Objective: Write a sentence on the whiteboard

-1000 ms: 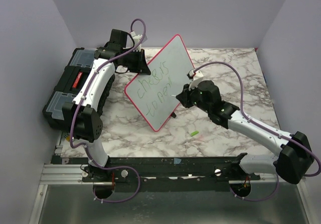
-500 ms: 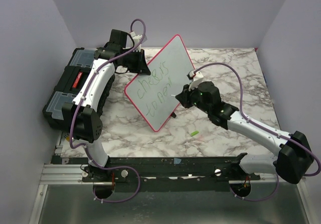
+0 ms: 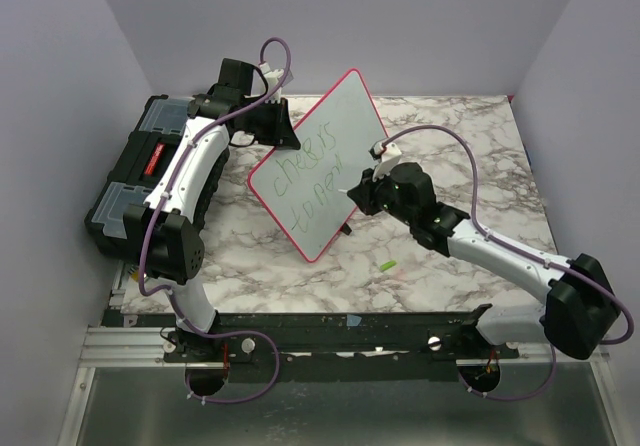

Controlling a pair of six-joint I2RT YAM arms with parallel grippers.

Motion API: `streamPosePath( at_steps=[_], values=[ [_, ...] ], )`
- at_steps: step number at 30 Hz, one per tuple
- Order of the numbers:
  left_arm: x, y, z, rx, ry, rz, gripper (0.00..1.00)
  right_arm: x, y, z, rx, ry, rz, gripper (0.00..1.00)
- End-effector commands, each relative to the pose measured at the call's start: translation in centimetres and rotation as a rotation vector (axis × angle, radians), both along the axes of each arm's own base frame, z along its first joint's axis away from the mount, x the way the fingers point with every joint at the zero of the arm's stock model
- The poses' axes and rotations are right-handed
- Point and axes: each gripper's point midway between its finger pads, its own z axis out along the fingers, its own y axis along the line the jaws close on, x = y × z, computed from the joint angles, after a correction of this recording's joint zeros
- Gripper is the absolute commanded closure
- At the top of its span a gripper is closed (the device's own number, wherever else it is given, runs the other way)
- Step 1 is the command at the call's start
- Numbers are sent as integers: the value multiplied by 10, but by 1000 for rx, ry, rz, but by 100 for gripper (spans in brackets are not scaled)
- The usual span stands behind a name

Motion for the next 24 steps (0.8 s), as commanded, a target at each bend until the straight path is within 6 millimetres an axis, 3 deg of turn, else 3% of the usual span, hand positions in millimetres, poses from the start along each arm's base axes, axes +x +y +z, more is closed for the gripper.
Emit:
streamPosePath(
  at_steps=[1, 20, 24],
  values=[
    [12, 15, -4, 104, -88, 17, 100, 3, 6, -2, 15, -1, 11, 99],
    [11, 14, -3, 100, -89, 14, 100, 8, 18, -36, -19, 96, 21, 99],
    [11, 15, -2, 100, -91, 15, 100, 1, 27, -42, -11, 129, 75, 99]
  ],
)
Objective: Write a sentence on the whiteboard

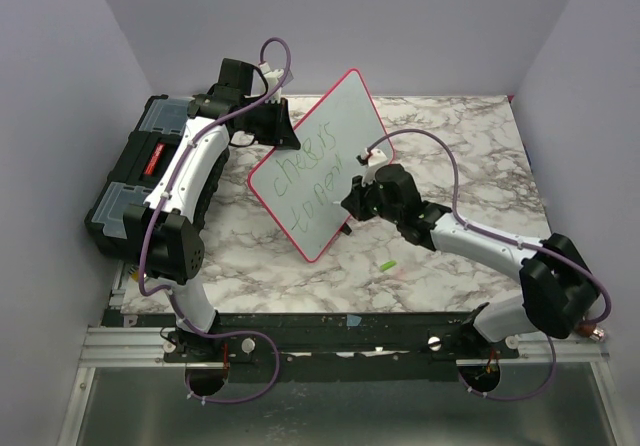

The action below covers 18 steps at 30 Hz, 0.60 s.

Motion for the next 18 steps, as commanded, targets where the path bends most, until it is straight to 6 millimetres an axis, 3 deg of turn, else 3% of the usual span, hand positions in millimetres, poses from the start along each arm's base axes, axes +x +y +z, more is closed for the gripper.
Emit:
streamPosePath(
  at_steps=[1, 18],
  values=[
    [11, 15, -1, 100, -92, 14, 100, -3, 16, 6, 41, 26, 59, 99],
    [12, 14, -1, 100, -88, 16, 100, -27, 26, -7, 68, 102, 170, 99]
  ],
)
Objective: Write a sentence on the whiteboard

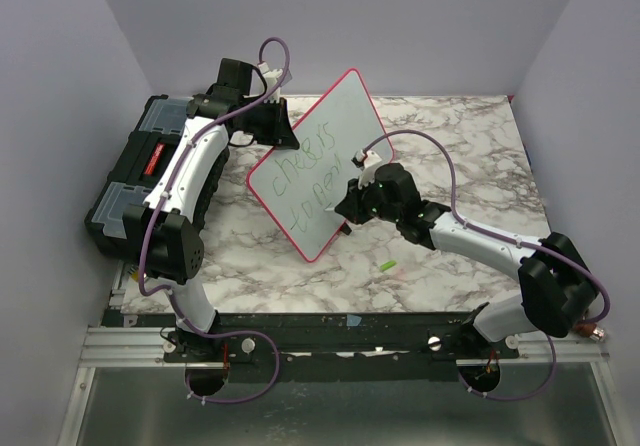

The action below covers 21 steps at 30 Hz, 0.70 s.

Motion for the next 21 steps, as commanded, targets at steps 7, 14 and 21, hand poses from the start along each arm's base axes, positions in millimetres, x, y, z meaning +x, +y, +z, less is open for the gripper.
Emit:
streamPosePath(
  at_steps=[7, 14, 21],
  values=[
    [14, 14, 0, 98, -88, 15, 100, -5, -10, -20, -38, 49, -44, 99],
    [14, 13, 0, 98, -87, 15, 100, 5, -22, -23, -74, 37, -131, 99],
    [14, 13, 0, 96, -89, 14, 100, 8, -27, -26, -92, 37, -162, 99]
  ],
)
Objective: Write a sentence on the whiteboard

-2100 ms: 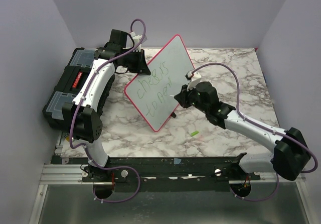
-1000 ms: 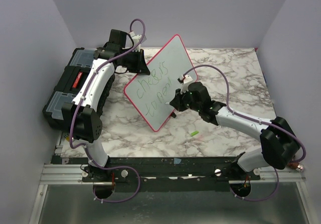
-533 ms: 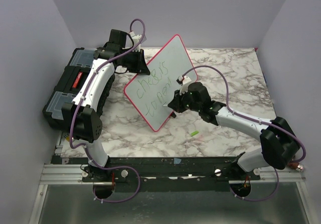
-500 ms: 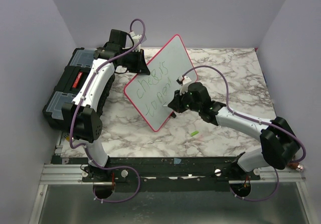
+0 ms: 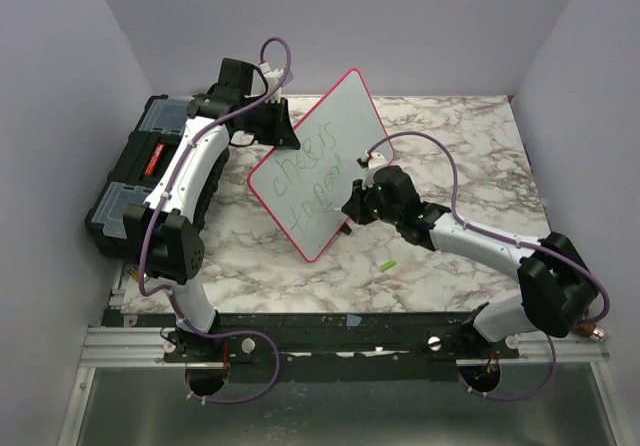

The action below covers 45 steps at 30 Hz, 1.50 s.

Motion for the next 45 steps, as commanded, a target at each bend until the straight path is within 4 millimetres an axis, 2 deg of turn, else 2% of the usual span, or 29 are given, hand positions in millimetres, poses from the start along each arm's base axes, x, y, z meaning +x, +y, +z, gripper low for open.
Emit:
streamPosePath(
  at_steps=[1, 16, 25, 30, 35, 40, 43, 45],
  values=[
    [14, 13, 0, 96, -89, 15, 100, 0, -8, -13, -38, 18, -39, 99],
    [12, 13, 3, 94, -95, 14, 100, -15, -2, -24, -31, 78, 31, 99],
    [12, 14, 3, 94, -95, 16, 100, -20, 5, -23, -9, 89, 73, 99],
    [13, 14, 2, 95, -95, 16, 100, -27, 12, -13, 34, 74, 129, 99],
    [15, 12, 0, 91, -93, 12, 100, -26, 6, 11, 97, -11, 95, 99],
    [17, 13, -2, 99, -94, 15, 100, -15, -11, 42, 153, -134, -14, 99],
    [16, 14, -3, 105, -91, 16, 100, 2, -28, 45, 119, -167, -143, 99],
    [16, 14, -3, 105, -94, 14, 100, 7, -30, 42, 97, -165, -168, 99]
  ],
)
